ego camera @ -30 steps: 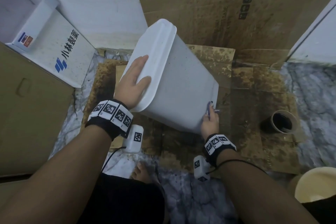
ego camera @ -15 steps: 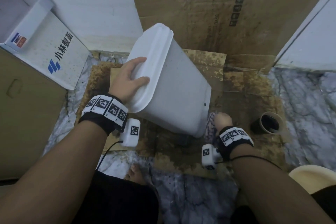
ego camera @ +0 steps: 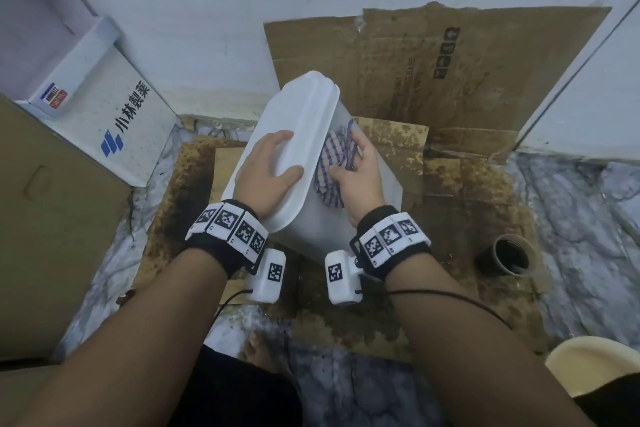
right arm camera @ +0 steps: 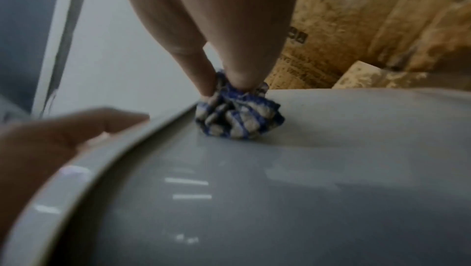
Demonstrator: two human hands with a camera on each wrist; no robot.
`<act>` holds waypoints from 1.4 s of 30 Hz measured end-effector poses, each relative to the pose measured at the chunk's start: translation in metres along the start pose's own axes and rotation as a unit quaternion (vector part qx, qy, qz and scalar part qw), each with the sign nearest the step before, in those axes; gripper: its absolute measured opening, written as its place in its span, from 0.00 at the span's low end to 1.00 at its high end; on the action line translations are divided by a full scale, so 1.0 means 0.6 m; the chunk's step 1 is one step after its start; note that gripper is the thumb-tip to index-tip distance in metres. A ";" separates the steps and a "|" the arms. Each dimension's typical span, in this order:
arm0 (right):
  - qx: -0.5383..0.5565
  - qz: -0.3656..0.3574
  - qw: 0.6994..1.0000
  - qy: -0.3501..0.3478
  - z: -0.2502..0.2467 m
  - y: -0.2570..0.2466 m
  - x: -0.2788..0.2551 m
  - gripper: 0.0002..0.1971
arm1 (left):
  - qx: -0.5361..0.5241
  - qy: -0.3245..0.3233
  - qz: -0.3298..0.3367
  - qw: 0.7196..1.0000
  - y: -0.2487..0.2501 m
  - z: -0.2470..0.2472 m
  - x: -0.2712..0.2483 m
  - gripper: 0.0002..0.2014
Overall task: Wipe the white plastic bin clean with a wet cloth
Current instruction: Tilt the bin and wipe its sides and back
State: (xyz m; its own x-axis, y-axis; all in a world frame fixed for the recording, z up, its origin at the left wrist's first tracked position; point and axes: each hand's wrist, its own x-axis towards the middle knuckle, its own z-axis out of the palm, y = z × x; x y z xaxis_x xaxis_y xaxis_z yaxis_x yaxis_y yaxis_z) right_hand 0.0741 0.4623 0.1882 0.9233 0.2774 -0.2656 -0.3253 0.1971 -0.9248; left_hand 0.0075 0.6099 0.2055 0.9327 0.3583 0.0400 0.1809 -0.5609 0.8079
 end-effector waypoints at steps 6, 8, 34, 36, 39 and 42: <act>-0.142 -0.062 0.988 0.008 0.009 0.010 0.033 0.28 | 0.005 -0.007 0.001 1.000 -0.012 -0.003 0.007 0.32; -0.171 -0.084 0.982 0.009 0.012 0.007 0.045 0.28 | 0.004 -0.008 -0.001 1.000 -0.013 -0.003 0.008 0.33; -0.406 -0.107 0.907 -0.020 -0.091 0.127 0.124 0.31 | -0.030 -0.012 -0.038 0.999 -0.028 -0.025 0.003 0.28; -0.407 -0.098 0.908 -0.013 -0.111 0.141 0.127 0.31 | -0.037 -0.014 -0.043 0.998 -0.035 -0.028 0.004 0.26; -0.422 -0.069 0.904 -0.001 -0.142 0.159 0.133 0.31 | -0.049 -0.016 -0.052 0.997 -0.040 -0.032 0.004 0.26; -0.423 -0.036 0.905 0.010 -0.173 0.175 0.139 0.31 | -0.041 -0.015 -0.061 0.997 -0.042 -0.033 0.005 0.26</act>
State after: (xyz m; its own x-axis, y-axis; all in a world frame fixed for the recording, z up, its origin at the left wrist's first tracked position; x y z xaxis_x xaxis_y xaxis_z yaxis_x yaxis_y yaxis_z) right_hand 0.1382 0.4085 0.0406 0.9423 0.2730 -0.1937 0.0005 -0.5799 -0.8147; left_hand -0.0004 0.6400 0.1969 0.9146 0.3970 -0.0775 0.2680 -0.4514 0.8511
